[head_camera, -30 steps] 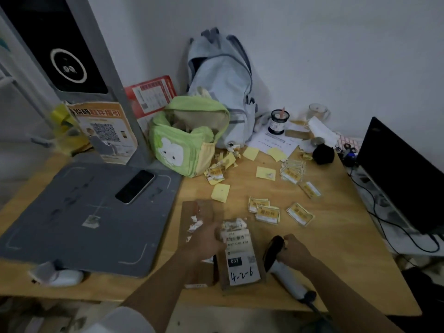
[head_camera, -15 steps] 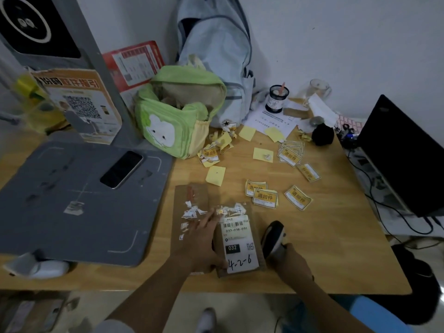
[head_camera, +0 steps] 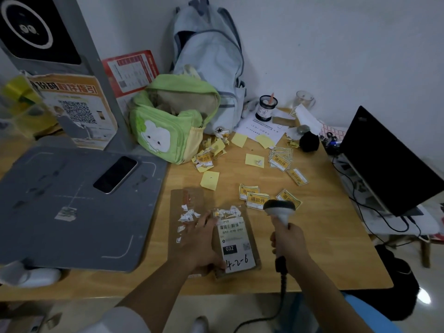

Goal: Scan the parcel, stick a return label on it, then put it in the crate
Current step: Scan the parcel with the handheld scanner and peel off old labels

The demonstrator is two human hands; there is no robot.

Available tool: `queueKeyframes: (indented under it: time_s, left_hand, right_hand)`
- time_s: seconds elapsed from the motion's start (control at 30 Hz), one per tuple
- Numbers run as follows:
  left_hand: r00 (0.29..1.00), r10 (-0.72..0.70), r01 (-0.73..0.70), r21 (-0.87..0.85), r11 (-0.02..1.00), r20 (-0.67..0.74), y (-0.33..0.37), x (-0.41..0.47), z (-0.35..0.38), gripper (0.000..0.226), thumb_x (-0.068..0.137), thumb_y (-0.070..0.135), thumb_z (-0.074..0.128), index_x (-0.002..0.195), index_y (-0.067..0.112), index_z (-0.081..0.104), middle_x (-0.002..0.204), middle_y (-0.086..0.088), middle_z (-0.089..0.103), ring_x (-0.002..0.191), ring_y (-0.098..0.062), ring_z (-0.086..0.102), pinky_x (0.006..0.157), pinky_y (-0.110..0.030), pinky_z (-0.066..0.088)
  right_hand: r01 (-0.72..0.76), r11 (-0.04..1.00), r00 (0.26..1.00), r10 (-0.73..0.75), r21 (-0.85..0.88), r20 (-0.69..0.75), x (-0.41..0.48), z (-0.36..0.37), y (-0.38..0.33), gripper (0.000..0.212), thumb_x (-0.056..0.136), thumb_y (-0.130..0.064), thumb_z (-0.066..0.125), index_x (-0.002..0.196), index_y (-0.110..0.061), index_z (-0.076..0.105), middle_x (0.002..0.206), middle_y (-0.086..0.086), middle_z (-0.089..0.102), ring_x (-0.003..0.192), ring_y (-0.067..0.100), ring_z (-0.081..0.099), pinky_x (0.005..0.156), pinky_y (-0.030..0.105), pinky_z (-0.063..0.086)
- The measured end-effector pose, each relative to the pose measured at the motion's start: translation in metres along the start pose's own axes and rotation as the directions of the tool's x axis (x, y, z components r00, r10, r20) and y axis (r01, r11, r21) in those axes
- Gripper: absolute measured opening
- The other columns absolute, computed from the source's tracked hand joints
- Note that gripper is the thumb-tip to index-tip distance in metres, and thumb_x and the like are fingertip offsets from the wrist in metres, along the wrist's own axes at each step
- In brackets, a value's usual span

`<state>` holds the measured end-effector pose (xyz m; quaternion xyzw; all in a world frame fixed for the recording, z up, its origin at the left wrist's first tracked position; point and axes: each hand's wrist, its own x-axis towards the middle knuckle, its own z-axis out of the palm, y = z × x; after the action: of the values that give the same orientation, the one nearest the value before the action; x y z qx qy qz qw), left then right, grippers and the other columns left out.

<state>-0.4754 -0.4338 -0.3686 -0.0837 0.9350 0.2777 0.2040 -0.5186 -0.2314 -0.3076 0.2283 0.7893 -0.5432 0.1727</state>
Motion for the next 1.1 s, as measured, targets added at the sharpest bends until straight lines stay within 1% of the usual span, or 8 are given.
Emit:
queueKeyframes:
  time_s: [0.07, 0.2, 0.3, 0.43, 0.63, 0.8, 0.93, 1.1]
  left_hand:
    - [1.0, 0.006, -0.006, 0.003, 1.0, 0.008, 0.001, -0.001, -0.002, 0.129, 0.045, 0.049, 0.086, 0.149, 0.03, 0.012, 0.16, 0.007, 0.002, 0.145, -0.034, 0.009, 0.116, -0.056, 0.021]
    - [0.999, 0.022, -0.022, 0.003, 1.0, 0.026, 0.0, -0.002, -0.004, 0.128, 0.048, 0.05, 0.085, 0.149, 0.028, 0.01, 0.161, 0.003, 0.002, 0.146, -0.034, 0.006, 0.117, -0.056, 0.014]
    - [0.999, 0.05, -0.05, 0.012, 0.999, 0.02, -0.003, -0.002, -0.003, 0.129, 0.049, 0.051, 0.084, 0.15, 0.025, 0.008, 0.161, 0.002, 0.0, 0.146, -0.036, 0.005, 0.118, -0.055, 0.011]
    - [0.997, 0.072, -0.072, 0.014, 0.997, 0.014, -0.004, -0.001, -0.003, 0.128, 0.05, 0.05, 0.084, 0.149, 0.024, 0.009, 0.161, 0.002, 0.001, 0.145, -0.036, 0.007, 0.119, -0.054, 0.013]
    - [0.996, 0.091, -0.091, 0.009, 0.996, 0.015, -0.006, 0.001, -0.003, 0.126, 0.051, 0.049, 0.084, 0.149, 0.024, 0.01, 0.161, 0.0, 0.0, 0.146, -0.034, 0.008, 0.118, -0.055, 0.014]
    - [0.995, 0.102, -0.103, 0.017, 0.995, 0.011, -0.009, 0.002, 0.0, 0.127, 0.049, 0.053, 0.083, 0.149, 0.022, 0.011, 0.161, 0.0, 0.001, 0.146, -0.033, 0.008, 0.118, -0.056, 0.016]
    - [0.993, 0.116, -0.116, 0.025, 0.993, 0.008, -0.009, 0.004, 0.0, 0.129, 0.047, 0.056, 0.082, 0.149, 0.022, 0.01, 0.161, -0.001, 0.001, 0.146, -0.033, 0.01, 0.117, -0.057, 0.017]
    - [0.994, 0.111, -0.111, 0.007, 0.994, 0.004, -0.01, 0.004, 0.0, 0.127, 0.047, 0.054, 0.083, 0.148, 0.024, 0.012, 0.161, 0.001, 0.001, 0.146, -0.033, 0.01, 0.117, -0.057, 0.017]
  right_hand:
    - [-0.024, 0.999, 0.997, 0.023, 0.023, 0.07, -0.024, 0.002, -0.017, 0.039, 0.092, -0.04, 0.05, 0.086, -0.002, 0.061, 0.065, 0.007, 0.055, 0.056, 0.018, 0.05, 0.054, 0.03, 0.042]
    - [-0.058, 0.996, 0.974, 0.073, -0.075, 0.214, -0.065, 0.01, -0.035, 0.042, 0.092, -0.042, 0.049, 0.081, -0.003, 0.062, 0.059, 0.006, 0.055, 0.045, 0.015, 0.05, 0.042, 0.022, 0.042]
    - [-0.031, 0.992, 0.956, 0.065, -0.122, 0.285, -0.081, 0.02, -0.036, 0.043, 0.092, -0.042, 0.05, 0.084, -0.002, 0.061, 0.056, 0.005, 0.054, 0.041, 0.013, 0.049, 0.041, 0.023, 0.041]
    - [0.007, 0.99, 0.96, 0.033, -0.141, 0.277, -0.087, 0.029, -0.033, 0.042, 0.092, -0.043, 0.05, 0.083, -0.003, 0.06, 0.054, 0.002, 0.054, 0.04, 0.012, 0.049, 0.042, 0.024, 0.041]
    - [-0.056, 0.99, 0.962, 0.088, -0.128, 0.26, -0.09, 0.035, -0.032, 0.044, 0.092, -0.044, 0.051, 0.094, -0.002, 0.059, 0.06, 0.006, 0.054, 0.044, 0.014, 0.049, 0.042, 0.024, 0.041]
    - [-0.03, 0.995, 0.965, 0.055, -0.099, 0.258, -0.094, 0.038, -0.031, 0.04, 0.092, -0.04, 0.051, 0.087, -0.002, 0.059, 0.054, 0.003, 0.052, 0.041, 0.013, 0.048, 0.041, 0.024, 0.04]
    - [0.005, 0.996, 0.966, 0.02, -0.094, 0.258, -0.094, 0.039, -0.03, 0.038, 0.093, -0.04, 0.051, 0.083, -0.004, 0.06, 0.054, 0.002, 0.052, 0.04, 0.012, 0.047, 0.041, 0.024, 0.04]
    - [0.018, 0.992, 0.973, 0.011, -0.127, 0.229, -0.085, 0.036, -0.022, 0.044, 0.092, -0.041, 0.051, 0.094, 0.002, 0.06, 0.057, 0.002, 0.054, 0.041, 0.012, 0.048, 0.041, 0.023, 0.041]
